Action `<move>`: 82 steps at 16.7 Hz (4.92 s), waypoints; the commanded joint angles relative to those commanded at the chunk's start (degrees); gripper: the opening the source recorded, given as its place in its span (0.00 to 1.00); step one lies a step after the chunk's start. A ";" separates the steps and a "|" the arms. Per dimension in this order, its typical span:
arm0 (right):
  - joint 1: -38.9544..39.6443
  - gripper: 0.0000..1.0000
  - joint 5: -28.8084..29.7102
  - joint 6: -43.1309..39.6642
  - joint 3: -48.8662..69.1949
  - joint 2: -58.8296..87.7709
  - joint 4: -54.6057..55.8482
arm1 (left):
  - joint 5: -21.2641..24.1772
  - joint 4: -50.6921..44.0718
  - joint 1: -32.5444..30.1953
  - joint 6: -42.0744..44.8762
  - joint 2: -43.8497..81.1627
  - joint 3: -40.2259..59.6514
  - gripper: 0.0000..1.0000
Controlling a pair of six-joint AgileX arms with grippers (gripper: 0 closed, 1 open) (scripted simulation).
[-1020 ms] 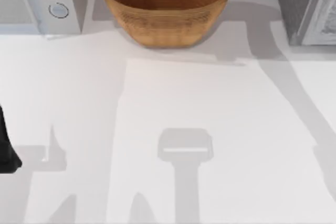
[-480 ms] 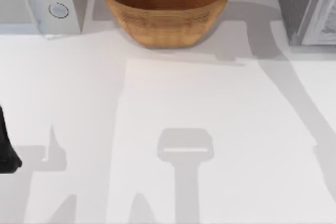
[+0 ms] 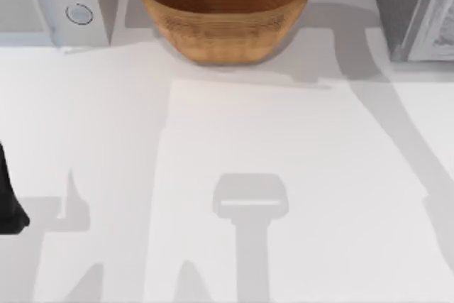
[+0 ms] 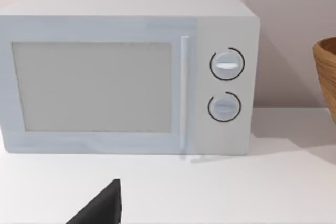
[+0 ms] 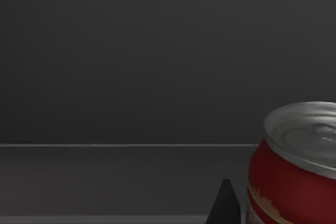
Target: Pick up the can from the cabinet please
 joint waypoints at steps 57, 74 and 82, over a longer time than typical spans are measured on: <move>-20.05 0.00 -21.99 -0.55 -107.42 -92.85 13.70 | 0.00 0.00 0.00 0.00 0.00 0.00 1.00; -37.07 0.00 -61.91 1.30 -79.52 -23.82 58.68 | 0.00 0.00 0.00 0.00 0.00 0.00 1.00; -46.92 0.00 -85.03 2.26 -61.94 21.83 86.93 | 0.00 0.00 0.00 0.00 0.00 0.00 1.00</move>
